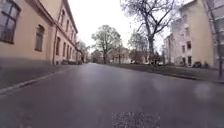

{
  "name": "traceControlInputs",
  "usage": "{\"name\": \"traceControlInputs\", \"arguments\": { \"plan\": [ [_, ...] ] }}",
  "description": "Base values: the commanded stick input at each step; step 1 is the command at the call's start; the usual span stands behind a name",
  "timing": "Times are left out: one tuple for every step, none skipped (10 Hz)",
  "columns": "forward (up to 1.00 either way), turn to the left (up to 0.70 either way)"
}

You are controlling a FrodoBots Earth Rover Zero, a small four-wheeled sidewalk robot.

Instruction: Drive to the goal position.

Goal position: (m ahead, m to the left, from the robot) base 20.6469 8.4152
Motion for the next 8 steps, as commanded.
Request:
{"name": "traceControlInputs", "arguments": {
  "plan": [
    [1.00, 0.00],
    [1.00, 0.00],
    [1.00, 0.00],
    [1.00, 0.00],
    [1.00, 0.00],
    [1.00, 0.00],
    [1.00, 0.00],
    [1.00, 0.00]
  ]
}}
